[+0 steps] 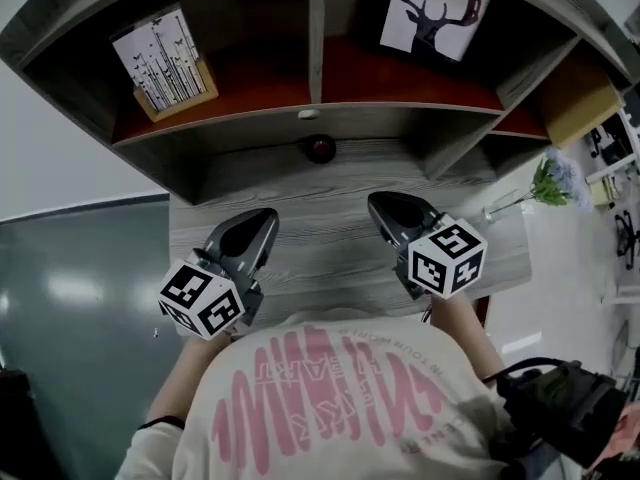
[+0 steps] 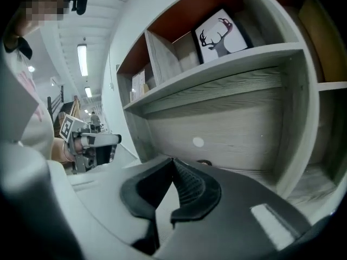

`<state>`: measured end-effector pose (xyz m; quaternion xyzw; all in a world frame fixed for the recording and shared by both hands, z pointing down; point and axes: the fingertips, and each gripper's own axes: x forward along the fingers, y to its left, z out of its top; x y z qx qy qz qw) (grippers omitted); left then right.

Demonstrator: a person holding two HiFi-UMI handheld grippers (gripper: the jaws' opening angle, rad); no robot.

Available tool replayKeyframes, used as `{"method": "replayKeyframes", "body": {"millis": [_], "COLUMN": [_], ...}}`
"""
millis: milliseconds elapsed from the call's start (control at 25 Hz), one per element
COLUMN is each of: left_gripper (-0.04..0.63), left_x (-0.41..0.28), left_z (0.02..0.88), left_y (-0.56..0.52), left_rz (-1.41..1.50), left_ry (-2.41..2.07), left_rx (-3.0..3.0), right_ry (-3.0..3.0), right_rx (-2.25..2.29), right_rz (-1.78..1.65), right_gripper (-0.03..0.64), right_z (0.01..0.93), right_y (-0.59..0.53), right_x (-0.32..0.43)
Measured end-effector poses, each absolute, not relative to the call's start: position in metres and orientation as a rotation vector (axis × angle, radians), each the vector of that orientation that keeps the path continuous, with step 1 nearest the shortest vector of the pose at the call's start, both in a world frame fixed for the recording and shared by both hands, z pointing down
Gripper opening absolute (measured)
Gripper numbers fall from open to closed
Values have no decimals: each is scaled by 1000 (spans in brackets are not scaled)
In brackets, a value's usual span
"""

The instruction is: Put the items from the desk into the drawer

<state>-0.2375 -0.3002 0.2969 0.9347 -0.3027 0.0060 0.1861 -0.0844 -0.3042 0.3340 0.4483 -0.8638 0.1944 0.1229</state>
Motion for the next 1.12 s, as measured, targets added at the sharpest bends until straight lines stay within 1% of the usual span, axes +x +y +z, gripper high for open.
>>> {"method": "replayKeyframes", "body": {"millis": [360,800,880,1000,1080,1120], "left_gripper": [20,20,20,20,20,20], "left_x": [-310,-360,-366,-374,-379,-381], "left_z": [316,332,334,340,344,345], "left_y": [-318,-313,-313,-312,-312,-312], "left_rz": [4,2,0,0,3,6], "left_ry": [-993,-1116,-1133,-1157,-1169,-1174], "left_rx": [2539,2436,2424,2396,2377,2372], "right_ry": [-2339,-2166,-2110,-2041,-2006,-1987], "right_rx": [1179,905,879,868,856,850], "right_rz": [498,466,454,469,488,488], "right_gripper": [6,8,29,42,79,81], "right_z": [383,444,458,475,484,489], "right_y": [-374,-443,-454,-468,-474,-477], "right_x": [-108,-144,-144,-141,-140,-139]}}
